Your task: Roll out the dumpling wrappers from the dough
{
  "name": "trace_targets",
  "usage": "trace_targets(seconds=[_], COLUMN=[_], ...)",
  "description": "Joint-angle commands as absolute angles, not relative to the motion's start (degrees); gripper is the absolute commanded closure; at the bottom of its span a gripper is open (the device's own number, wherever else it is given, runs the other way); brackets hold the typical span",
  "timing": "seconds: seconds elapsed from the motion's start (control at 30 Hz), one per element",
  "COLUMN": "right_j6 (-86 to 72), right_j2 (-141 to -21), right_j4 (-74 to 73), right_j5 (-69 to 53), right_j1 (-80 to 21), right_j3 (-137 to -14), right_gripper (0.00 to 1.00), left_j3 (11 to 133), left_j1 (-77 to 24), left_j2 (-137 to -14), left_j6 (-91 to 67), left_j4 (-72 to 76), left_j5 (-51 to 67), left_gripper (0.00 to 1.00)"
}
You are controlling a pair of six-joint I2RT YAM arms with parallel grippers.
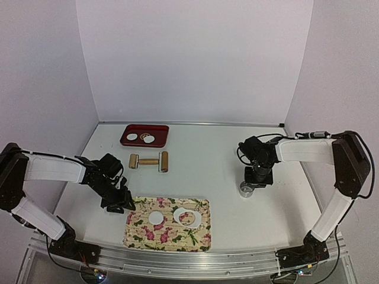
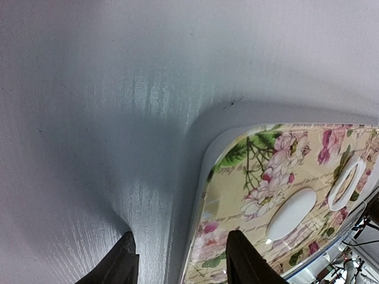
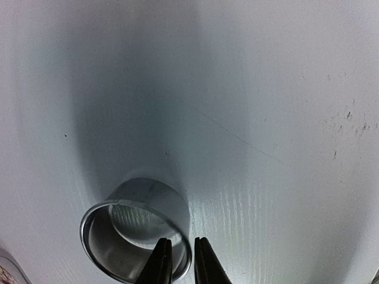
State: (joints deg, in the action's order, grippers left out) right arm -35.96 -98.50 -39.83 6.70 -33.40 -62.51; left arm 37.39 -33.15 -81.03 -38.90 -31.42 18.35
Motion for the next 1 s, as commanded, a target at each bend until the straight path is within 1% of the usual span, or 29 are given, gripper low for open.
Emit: trace_targets(seconds=[0.0,0.1,0.17,0.27,0.33,0.43,0.53,0.67,0.77,0.97], right_j6=[-36.5,-36.7,-36.8,-37.1,-35.8,-32.2,-27.4,-20.5,-17.0,-12.6], right_j2=[-98.0,-97.7,-96.7,-94.1,-92.4,-92.5,-95.8,-103.9,-109.2,-119.4], right_j4=[-38.4,-38.2,-38.2,-38.4,-38.6,-39.8,-41.9,-44.3,-44.8,-45.5], right_j5=[6.8,6.7,6.4,6.5,6.5,7.7,11.0,16.6,20.3,27.9], right_j1=[-32.8,-32.6,-32.5,-32.5,-32.6,-32.5,-32.6,-32.6,-32.5,-32.5], right_j3=[-61.5,-61.1,-61.2,-61.6,-62.8,-66.7,-73.3,-83.4,-90.3,-101.8], right_gripper=[0.83,0.71,0.66,0.52,0.46,0.37,0.26,0.19,0.15,0.12], left_j3=[38.2,38.7,39.0,39.0,38.9,38.9,39.6,41.0,41.4,44.1], left_j1=[-33.0,-33.0,-33.0,-33.0,-33.0,-33.0,-33.0,-33.0,-33.0,-33.0], left_j2=[-83.3,-85.0,-85.9,-87.3,-88.0,-89.1,-90.8,-92.6,-93.1,-95.7], left_j6=[-36.6,-35.6,-35.2,-35.0,-35.0,-35.1,-35.6,-36.2,-37.0,-38.9], left_j4=[-28.5,-28.2,-27.7,-26.9,-26.3,-25.4,-25.0,-25.5,-25.0,-23.2], left_j5=[18.8,18.5,18.6,18.9,18.7,18.3,16.9,14.3,13.4,12.4], left_gripper=[0.52,0.58,0.62,0.69,0.72,0.77,0.81,0.93,1.0,1.0])
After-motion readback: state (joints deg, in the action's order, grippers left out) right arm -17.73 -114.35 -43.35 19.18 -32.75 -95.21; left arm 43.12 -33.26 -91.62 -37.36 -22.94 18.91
